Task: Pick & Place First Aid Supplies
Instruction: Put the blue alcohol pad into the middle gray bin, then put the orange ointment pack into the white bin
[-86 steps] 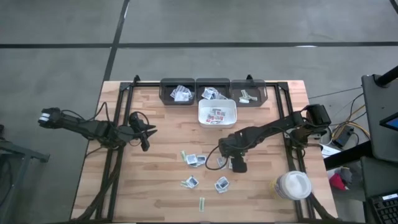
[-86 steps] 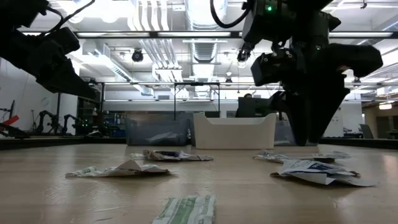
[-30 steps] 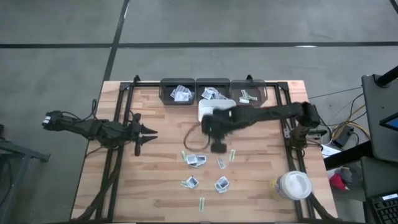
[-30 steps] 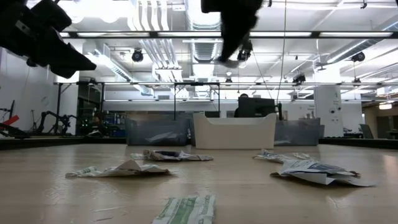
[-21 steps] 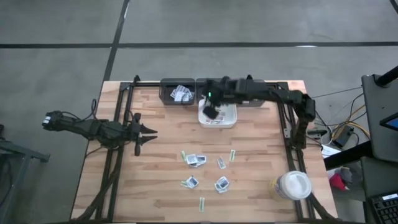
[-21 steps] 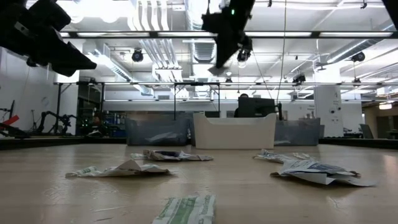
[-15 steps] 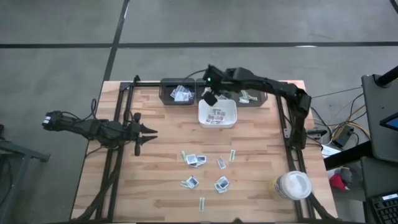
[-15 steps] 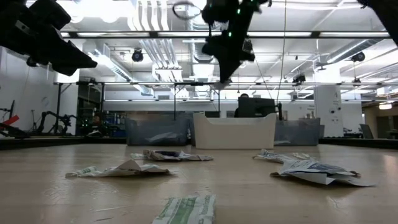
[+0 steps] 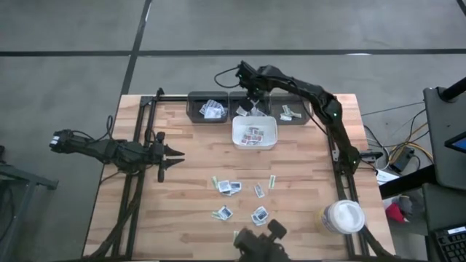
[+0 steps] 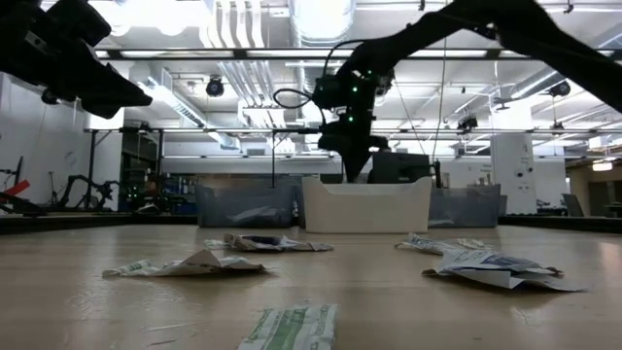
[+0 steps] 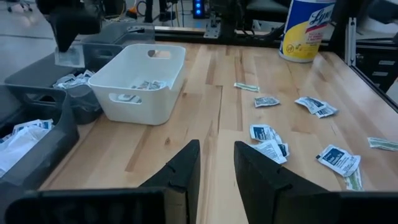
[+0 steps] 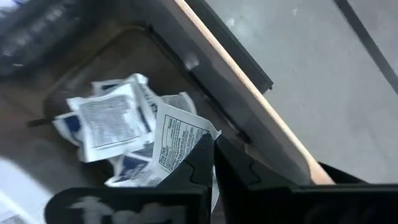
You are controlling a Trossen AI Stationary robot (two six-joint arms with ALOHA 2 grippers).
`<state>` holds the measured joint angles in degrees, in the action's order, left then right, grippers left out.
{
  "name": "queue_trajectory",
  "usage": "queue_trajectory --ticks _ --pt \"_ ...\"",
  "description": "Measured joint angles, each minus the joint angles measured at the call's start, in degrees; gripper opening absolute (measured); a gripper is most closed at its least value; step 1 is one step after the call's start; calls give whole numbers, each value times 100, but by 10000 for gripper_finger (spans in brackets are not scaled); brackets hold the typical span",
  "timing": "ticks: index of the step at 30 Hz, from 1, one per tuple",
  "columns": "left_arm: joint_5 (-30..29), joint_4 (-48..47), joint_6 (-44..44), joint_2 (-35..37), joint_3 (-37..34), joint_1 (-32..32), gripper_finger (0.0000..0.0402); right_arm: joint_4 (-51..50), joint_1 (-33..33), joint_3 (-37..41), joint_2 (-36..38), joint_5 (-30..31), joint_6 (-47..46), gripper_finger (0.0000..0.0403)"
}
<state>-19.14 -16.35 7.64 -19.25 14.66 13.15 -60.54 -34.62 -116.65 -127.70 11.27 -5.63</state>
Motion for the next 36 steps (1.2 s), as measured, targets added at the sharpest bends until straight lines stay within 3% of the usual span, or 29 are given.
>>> queue_trajectory --ticks 11,20,24,27,30,36 --pt "-37 -3 9 -4 0 2 94 -935 -161 -973 -695 -28 1437 14" --pt "-35 -3 9 -4 0 4 94 -968 -182 -969 -694 -214 1913 78" --pt "-33 -4 42 -4 0 4 94 -1576 -115 -962 -500 -275 1598 98" --pt "-33 -10 55 -9 0 2 94 -2450 -4 -962 -248 -741 1150 101" --pt "-33 -37 2 -11 0 2 94 -2971 156 -957 22 -1731 582 96" --pt "-19 -340 -17 -13 0 0 94 -2850 830 -951 706 -3559 -22 80"
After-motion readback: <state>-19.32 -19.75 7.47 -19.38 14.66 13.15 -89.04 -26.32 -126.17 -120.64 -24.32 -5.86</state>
